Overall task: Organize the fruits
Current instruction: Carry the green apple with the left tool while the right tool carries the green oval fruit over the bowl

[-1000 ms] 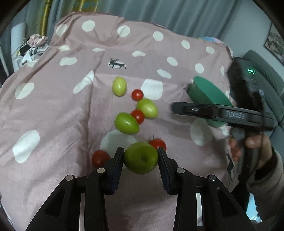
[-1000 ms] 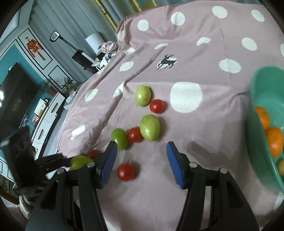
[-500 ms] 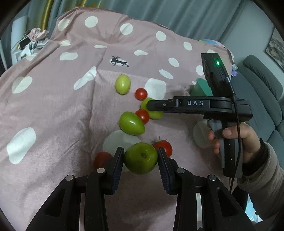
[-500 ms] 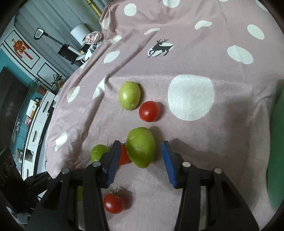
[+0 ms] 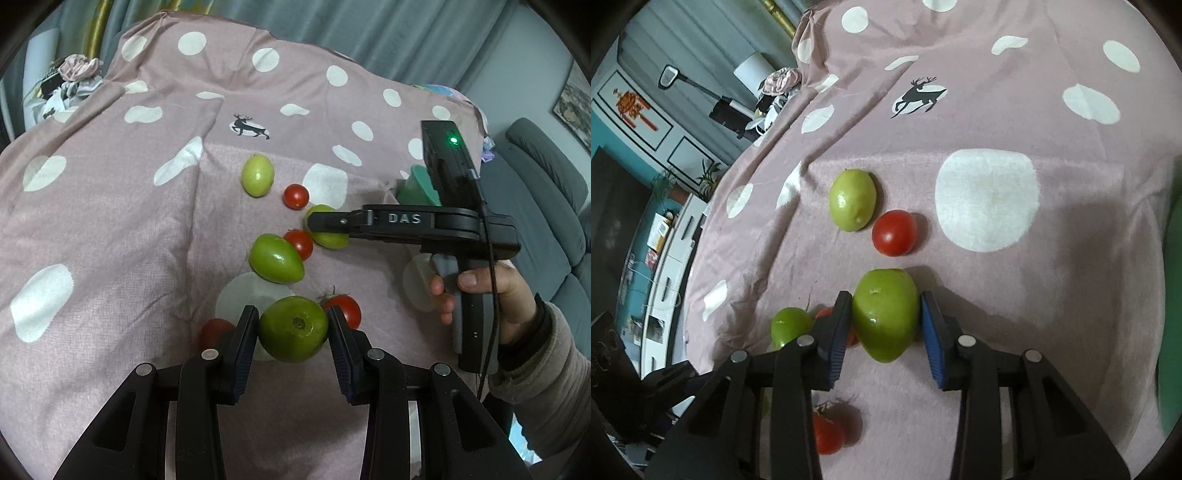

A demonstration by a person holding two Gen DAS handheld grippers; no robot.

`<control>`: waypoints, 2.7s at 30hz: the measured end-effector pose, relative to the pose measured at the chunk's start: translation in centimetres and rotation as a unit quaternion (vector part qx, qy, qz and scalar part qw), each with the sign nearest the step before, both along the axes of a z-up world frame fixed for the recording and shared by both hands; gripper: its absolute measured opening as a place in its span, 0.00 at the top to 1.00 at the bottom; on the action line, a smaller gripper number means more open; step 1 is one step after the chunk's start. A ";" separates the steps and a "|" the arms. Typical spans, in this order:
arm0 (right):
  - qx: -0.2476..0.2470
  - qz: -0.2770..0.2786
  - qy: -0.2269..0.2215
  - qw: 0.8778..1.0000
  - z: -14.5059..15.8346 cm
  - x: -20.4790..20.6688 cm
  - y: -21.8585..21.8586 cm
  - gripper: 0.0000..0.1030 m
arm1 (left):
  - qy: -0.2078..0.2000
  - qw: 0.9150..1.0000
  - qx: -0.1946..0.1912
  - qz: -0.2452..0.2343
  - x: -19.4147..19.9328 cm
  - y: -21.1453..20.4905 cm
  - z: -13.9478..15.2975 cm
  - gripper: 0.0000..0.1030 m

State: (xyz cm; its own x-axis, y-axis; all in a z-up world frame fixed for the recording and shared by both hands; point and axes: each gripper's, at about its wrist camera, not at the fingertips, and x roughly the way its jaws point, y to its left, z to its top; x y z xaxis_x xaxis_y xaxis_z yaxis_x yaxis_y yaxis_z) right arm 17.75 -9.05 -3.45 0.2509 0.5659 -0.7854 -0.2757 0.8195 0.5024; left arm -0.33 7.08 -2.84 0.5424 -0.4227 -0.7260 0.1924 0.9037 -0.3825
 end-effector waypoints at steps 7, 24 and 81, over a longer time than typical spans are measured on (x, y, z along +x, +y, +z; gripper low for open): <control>0.026 -0.011 -0.010 1.000 1.3 -1.8 -1.7 0.64 | -0.003 1.000 0.003 -0.003 -0.1 -0.5 0.5 0.62; 0.042 -0.015 -0.061 0.997 5.0 -7.9 -5.0 0.64 | -0.022 0.999 0.027 -0.017 -0.6 -3.4 2.8 0.62; 0.025 -0.214 -0.165 0.963 8.2 -10.7 -23.6 0.64 | -0.069 0.983 0.053 -0.161 10.5 -23.3 7.8 0.62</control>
